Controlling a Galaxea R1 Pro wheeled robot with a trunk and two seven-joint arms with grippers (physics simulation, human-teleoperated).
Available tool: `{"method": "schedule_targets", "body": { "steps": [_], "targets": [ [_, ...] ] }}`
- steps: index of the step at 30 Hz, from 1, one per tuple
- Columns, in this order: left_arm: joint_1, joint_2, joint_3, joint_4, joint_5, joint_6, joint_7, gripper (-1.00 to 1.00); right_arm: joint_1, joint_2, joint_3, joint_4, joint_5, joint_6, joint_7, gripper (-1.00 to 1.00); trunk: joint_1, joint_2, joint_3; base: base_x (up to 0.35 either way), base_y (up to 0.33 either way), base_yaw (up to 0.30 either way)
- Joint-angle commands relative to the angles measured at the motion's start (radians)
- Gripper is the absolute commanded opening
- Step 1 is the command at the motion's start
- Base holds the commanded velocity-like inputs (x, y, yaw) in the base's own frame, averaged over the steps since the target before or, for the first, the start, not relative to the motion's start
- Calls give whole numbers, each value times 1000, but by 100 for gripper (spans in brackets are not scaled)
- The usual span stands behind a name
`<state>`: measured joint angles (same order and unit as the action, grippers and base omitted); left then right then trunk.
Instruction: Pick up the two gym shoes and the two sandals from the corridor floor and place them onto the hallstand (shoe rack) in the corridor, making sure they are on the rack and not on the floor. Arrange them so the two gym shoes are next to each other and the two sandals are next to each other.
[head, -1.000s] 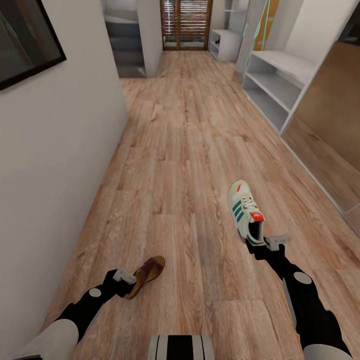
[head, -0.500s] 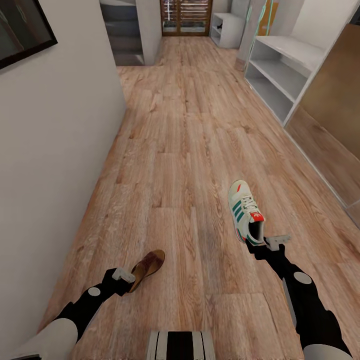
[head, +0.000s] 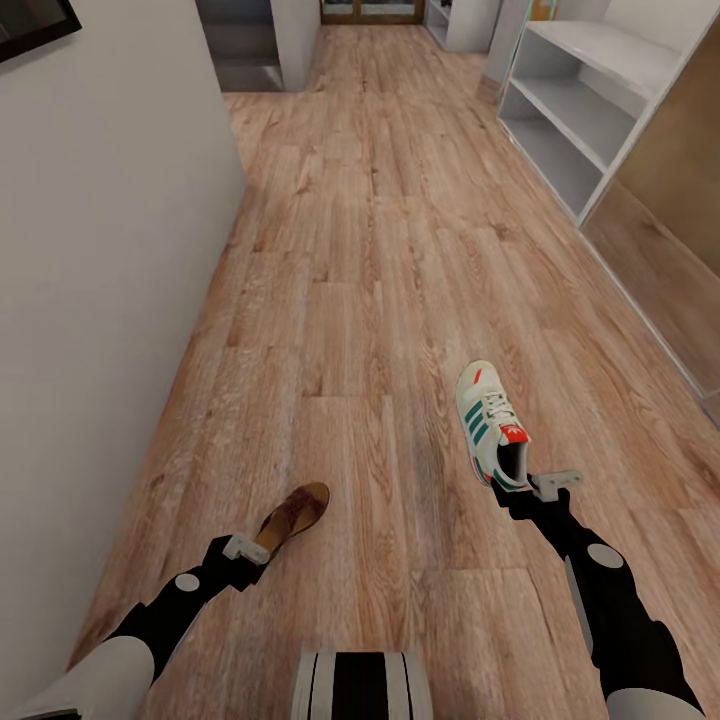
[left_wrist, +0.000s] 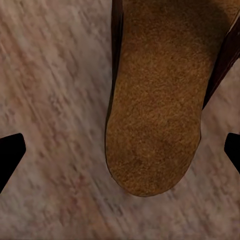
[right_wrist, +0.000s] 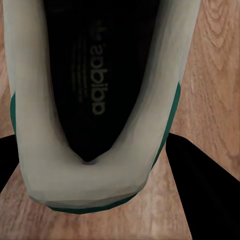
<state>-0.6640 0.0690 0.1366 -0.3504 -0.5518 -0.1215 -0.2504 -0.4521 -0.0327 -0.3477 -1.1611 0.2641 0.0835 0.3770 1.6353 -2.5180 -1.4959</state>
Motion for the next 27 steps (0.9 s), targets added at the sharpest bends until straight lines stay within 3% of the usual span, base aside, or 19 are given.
{"method": "schedule_targets", "body": {
  "steps": [1, 6, 19, 27],
  "targets": [
    [0, -1, 9, 0, -13, -5, -6, 100, 0, 0, -2, -2, 6, 4, 7, -100, 0, 0, -1, 0, 0, 0],
    [0, -4, 10, -1, -40, -3, -6, 100, 0, 0, -2, -2, 6, 4, 7, -100, 0, 0, -2, 0, 0, 0],
    [-5, -6, 10, -1, -52, -4, -5, 100, 0, 0, -4, -2, 7, 4, 7, -100, 6, -3, -61, 0, 0, 0],
    [-5, -5, 8, -1, -53, -6, -4, 100, 0, 0, -3, -2, 7, 5, 6, -100, 6, -3, -63, 0, 0, 0]
  ]
}}
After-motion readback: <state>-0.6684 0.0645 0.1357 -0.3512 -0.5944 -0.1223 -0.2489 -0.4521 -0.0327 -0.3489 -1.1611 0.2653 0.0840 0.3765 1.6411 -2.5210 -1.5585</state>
